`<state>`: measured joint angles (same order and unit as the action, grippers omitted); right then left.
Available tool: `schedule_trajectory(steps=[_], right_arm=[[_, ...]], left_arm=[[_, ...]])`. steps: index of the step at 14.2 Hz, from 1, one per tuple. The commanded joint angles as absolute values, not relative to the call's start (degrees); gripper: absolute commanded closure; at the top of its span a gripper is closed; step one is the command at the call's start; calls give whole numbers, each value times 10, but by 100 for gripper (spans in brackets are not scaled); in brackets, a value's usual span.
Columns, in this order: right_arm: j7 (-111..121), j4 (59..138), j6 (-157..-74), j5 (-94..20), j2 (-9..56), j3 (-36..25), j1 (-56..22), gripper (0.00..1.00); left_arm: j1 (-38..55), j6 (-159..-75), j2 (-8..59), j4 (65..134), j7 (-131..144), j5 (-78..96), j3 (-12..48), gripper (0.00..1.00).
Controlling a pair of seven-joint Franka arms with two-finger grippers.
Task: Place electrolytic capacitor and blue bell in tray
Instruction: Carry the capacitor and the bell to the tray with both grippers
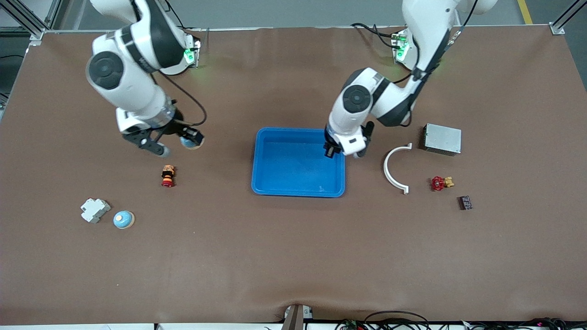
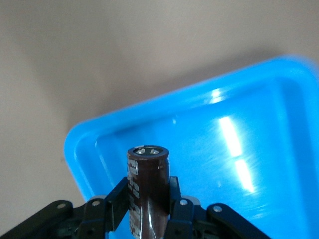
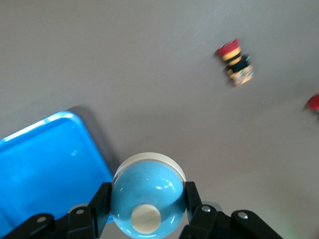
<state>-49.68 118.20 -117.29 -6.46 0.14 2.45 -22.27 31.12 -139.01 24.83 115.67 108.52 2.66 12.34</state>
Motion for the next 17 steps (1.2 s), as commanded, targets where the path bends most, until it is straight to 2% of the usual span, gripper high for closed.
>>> schedule_trajectory(steps=[1,5,8,9,10,12,14,17], right_arm=[[-567,1182,-1207,-76,3,16,-265,100],[-636,1179,-1264,-76,48,16,-308,100],[-691,1139,-1264,-68,102,15,-337,100],[-709,1123,-1265,-66,122,15,-345,100],[-725,1105,-1265,-65,142,14,-356,100],[-757,1075,-1266,-63,178,14,-369,100],[-788,1053,-1271,-48,207,14,-383,100],[-823,1049,-1309,-40,240,14,-405,100]], left_arm=[[330,-1395,298,1132,1094,29,116,100],[335,-1393,301,1141,1097,25,118,98],[332,-1394,321,1132,1135,21,113,83],[330,-1394,321,1131,1136,18,113,50],[329,-1393,321,1129,1138,18,112,0],[325,-1384,313,1127,1163,17,101,0],[309,-1334,288,1109,1163,17,83,0],[264,-1207,275,1021,1158,-12,81,0]])
